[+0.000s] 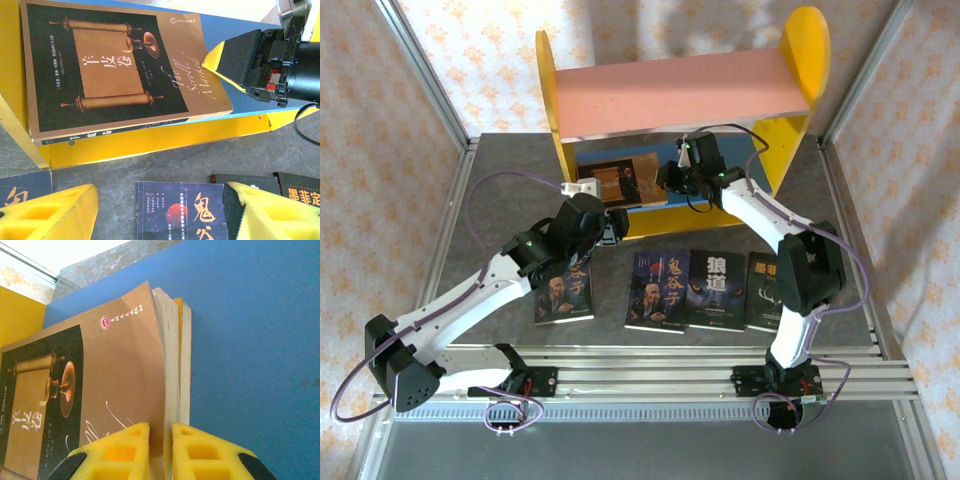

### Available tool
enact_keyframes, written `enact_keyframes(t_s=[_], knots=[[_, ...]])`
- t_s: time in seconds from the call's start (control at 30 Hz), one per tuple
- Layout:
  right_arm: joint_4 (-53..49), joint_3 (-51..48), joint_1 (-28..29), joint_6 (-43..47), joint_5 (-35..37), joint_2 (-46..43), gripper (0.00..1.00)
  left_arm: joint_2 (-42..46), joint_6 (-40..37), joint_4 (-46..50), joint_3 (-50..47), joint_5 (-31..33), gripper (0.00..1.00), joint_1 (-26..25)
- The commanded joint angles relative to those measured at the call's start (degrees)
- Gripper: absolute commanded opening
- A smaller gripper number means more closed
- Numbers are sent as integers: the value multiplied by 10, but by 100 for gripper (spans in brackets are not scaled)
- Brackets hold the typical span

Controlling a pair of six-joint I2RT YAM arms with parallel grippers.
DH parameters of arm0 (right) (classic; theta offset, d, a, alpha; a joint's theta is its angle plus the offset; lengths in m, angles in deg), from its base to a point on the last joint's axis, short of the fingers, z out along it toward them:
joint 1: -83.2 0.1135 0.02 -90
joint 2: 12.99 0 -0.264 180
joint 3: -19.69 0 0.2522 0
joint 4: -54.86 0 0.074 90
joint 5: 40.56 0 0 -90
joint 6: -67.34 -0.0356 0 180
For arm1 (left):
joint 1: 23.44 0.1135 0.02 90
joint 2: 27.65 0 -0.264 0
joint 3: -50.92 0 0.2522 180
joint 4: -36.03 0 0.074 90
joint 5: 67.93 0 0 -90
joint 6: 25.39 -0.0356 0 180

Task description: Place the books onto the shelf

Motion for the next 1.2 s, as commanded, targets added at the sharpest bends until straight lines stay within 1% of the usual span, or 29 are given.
enact_keyframes(t_s=[0.0,0.33,0.8,0.9,1.03,1.17], knots=[[16,-15,13,-13,11,-8,15,0,9,6,-5,0,68,6],[34,-26,15,-34,21,-23,14,1,10,5,-7,1,68,6],[67,-31,18,-66,33,-21,13,4,10,6,-9,3,68,6],[58,-29,22,-57,37,-24,18,4,9,8,-9,4,68,5],[44,-32,24,-35,58,-40,29,6,6,12,-6,5,68,7],[21,-35,29,-8,86,-65,35,11,-3,26,1,17,68,7]])
